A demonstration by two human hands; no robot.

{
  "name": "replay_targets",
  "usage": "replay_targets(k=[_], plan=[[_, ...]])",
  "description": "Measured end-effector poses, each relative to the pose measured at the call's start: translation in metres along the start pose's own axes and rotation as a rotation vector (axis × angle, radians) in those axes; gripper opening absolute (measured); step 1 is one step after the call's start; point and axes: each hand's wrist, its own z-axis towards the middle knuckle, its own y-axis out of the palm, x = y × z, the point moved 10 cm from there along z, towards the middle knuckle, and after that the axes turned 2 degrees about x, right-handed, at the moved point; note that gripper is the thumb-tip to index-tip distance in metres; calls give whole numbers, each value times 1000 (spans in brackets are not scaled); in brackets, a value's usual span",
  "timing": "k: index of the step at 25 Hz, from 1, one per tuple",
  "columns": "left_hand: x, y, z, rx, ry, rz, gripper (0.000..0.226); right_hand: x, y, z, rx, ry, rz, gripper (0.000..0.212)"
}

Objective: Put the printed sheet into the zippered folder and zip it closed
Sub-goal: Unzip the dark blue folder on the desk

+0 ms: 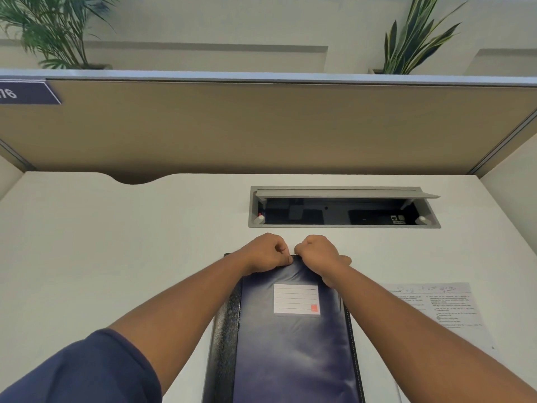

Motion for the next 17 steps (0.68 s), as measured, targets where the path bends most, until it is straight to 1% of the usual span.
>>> replay_targets(k=[3, 6, 10, 13, 15, 17], plan=[[2, -4, -1, 69, 29, 33, 9, 1, -11, 5, 65, 22, -128, 20], [-1, -7, -2, 108, 21, -24, 7, 26, -37, 9, 135, 124, -143, 15], [1, -11, -5, 108, 38, -37, 7, 74, -63, 0, 124, 244, -124, 12], [6, -9, -6, 135, 28, 9, 5, 102, -63, -14, 102, 286, -108, 13], [6, -6, -8, 171, 7, 81, 6, 111, -61, -22, 85, 214, -166, 17], [7, -3, -9, 195, -11, 181, 7, 106, -62, -25, 122, 32, -345, 24]])
